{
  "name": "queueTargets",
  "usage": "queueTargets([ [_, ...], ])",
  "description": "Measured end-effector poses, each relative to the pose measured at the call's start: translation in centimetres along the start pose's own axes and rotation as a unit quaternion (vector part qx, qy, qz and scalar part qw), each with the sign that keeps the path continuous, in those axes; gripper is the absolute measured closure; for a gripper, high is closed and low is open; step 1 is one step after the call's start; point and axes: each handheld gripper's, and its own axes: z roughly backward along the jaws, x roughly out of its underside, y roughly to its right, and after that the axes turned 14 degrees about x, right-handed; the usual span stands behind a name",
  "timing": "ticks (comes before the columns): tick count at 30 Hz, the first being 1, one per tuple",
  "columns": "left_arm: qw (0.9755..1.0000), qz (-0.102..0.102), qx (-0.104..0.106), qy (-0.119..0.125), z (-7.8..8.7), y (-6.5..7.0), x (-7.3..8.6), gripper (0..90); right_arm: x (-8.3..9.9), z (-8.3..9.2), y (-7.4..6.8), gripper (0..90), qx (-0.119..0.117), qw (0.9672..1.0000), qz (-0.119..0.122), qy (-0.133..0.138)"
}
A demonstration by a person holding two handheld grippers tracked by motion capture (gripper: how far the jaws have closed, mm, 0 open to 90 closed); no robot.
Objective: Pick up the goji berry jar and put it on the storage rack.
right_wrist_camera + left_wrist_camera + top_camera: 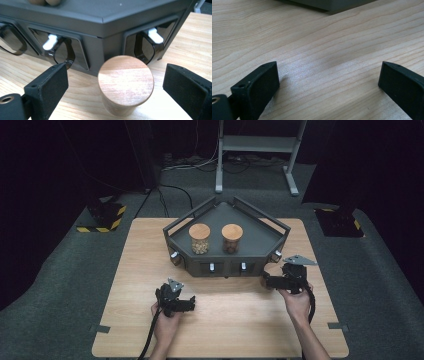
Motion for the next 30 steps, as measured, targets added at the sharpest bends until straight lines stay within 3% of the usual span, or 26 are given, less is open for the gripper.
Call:
queueTargets([
  [30,1.0000,0.000,0.000,0.000,0.0,0.0,0.0,3.2,1.7,-3.7,-0.1,7.4,0.017,0.9983,-0.017,-0.054],
])
